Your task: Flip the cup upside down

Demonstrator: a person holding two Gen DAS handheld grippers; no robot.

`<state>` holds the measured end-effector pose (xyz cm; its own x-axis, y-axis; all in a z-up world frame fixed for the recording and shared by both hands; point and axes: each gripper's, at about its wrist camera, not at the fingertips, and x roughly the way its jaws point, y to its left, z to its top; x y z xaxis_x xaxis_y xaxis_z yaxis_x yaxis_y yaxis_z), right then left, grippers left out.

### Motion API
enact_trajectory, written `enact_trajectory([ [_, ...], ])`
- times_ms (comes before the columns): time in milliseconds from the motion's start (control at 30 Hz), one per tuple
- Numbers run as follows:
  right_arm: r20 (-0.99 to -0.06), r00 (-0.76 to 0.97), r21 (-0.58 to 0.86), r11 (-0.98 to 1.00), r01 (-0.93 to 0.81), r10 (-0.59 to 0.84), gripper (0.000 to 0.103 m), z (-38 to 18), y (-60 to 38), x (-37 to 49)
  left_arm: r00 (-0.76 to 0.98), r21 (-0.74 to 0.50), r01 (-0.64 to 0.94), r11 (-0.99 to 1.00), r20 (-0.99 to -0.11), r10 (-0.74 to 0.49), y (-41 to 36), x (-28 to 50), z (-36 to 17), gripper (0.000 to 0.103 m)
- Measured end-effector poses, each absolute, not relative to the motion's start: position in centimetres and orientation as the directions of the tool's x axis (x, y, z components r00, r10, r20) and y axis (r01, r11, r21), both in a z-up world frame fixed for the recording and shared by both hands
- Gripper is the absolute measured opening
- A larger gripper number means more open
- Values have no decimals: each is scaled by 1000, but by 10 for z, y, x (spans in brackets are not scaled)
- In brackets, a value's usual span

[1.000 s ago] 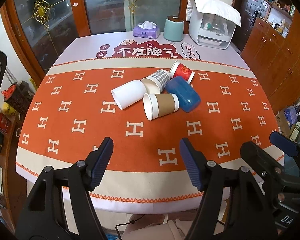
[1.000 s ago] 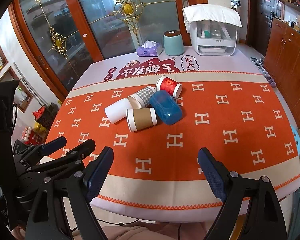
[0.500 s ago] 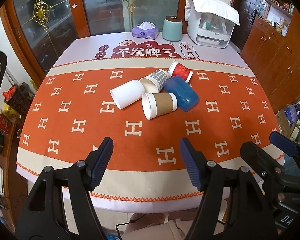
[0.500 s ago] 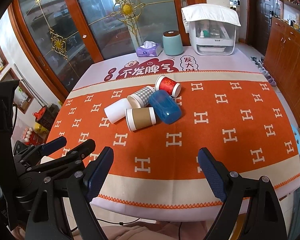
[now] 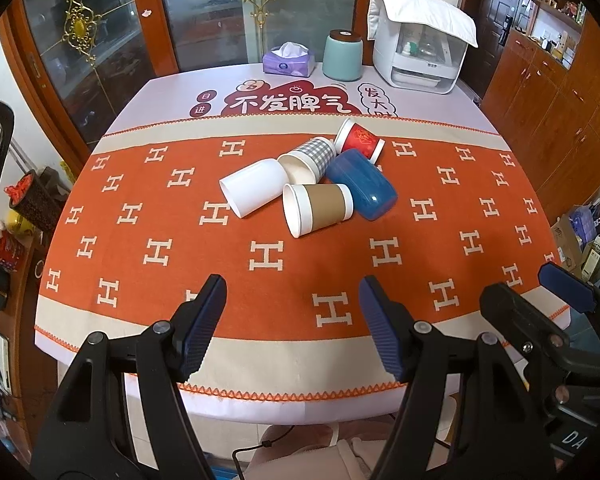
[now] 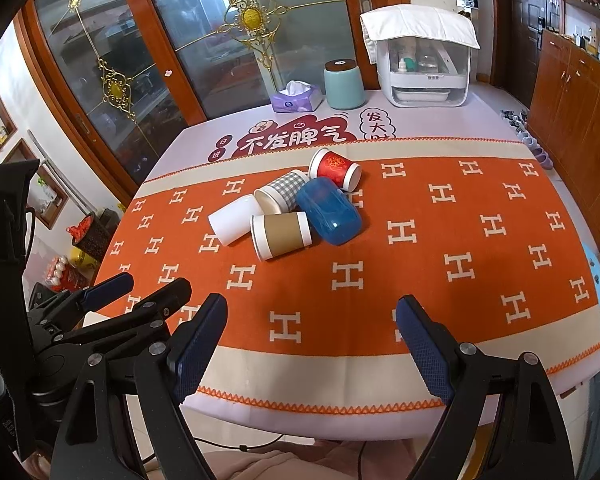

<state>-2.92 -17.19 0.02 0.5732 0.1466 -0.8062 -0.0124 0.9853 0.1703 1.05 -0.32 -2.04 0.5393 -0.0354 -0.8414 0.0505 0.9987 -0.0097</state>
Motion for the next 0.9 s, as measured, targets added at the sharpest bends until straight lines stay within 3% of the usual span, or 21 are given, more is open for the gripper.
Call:
enact_trajectory([
  [900, -813, 562, 180, 984, -12, 156, 88, -7, -166, -25, 524, -10, 53, 999, -851, -36, 4, 17, -20, 66],
])
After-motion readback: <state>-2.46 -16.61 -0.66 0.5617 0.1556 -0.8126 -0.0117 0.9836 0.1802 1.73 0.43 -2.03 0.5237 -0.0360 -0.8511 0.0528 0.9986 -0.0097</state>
